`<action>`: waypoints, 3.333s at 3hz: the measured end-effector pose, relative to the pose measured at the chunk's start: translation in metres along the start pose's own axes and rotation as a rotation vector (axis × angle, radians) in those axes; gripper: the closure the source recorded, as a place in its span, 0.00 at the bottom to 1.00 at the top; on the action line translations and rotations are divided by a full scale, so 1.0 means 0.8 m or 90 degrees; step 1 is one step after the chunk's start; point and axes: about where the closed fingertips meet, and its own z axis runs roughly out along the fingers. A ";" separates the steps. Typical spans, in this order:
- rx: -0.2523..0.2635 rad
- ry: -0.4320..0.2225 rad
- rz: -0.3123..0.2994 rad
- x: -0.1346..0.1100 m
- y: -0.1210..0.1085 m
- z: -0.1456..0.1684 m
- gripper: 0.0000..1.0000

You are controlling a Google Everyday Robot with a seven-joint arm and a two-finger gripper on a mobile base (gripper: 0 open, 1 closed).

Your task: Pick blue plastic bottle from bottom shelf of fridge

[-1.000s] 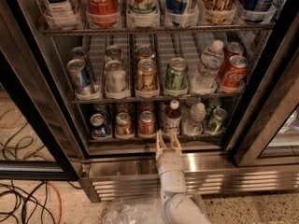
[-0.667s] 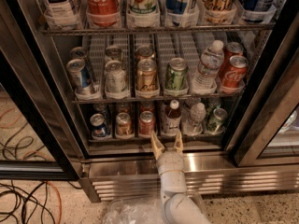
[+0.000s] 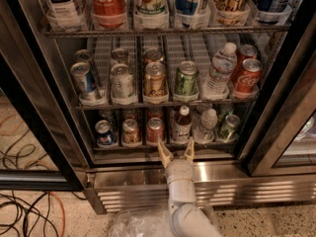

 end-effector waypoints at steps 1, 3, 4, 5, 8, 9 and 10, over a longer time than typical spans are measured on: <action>0.010 -0.005 -0.003 0.000 -0.001 0.008 0.30; 0.037 -0.009 0.003 0.001 -0.012 0.029 0.43; 0.041 -0.008 0.006 0.003 -0.014 0.037 0.37; 0.047 -0.005 0.012 0.006 -0.017 0.047 0.39; 0.062 -0.016 0.023 0.004 -0.025 0.091 0.42; 0.065 -0.014 0.026 0.004 -0.025 0.102 0.51; 0.065 -0.014 0.026 0.004 -0.025 0.102 0.70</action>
Offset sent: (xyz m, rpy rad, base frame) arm 0.0249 -0.0096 0.0022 0.0140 -0.0135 -0.0689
